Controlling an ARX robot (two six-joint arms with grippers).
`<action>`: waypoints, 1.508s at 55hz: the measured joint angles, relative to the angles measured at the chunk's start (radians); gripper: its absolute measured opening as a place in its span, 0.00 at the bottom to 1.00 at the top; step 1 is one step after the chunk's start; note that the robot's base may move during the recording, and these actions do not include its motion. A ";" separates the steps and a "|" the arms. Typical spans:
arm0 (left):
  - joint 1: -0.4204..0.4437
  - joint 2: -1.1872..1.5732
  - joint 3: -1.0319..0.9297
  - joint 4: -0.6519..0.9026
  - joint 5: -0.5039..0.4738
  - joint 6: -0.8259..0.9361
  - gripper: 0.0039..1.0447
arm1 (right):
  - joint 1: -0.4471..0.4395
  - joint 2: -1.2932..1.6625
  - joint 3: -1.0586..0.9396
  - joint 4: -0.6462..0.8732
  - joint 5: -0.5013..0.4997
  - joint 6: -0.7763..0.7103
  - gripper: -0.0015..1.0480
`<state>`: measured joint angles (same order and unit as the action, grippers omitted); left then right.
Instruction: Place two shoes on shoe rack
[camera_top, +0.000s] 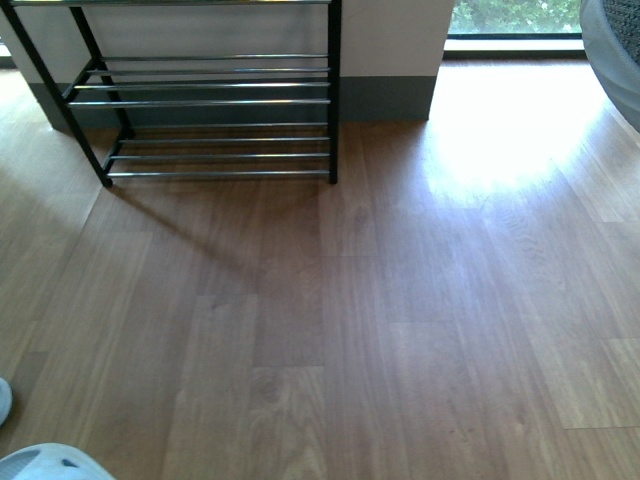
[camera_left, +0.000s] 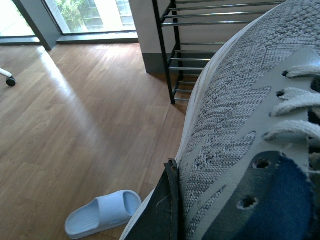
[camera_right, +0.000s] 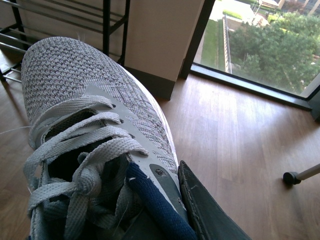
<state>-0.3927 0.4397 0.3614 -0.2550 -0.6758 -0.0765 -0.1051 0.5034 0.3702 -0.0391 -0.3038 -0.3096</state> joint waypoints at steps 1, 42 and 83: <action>0.000 0.000 0.000 0.000 -0.001 0.000 0.01 | 0.000 0.000 0.000 0.000 0.000 0.000 0.01; -0.002 0.002 0.000 0.000 0.001 0.000 0.01 | -0.002 0.000 0.000 0.000 0.014 0.000 0.01; -0.002 0.002 0.000 0.000 0.003 0.000 0.01 | 0.000 0.000 0.000 0.000 0.001 0.000 0.01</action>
<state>-0.3943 0.4412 0.3614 -0.2546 -0.6731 -0.0761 -0.1051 0.5034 0.3702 -0.0391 -0.3031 -0.3092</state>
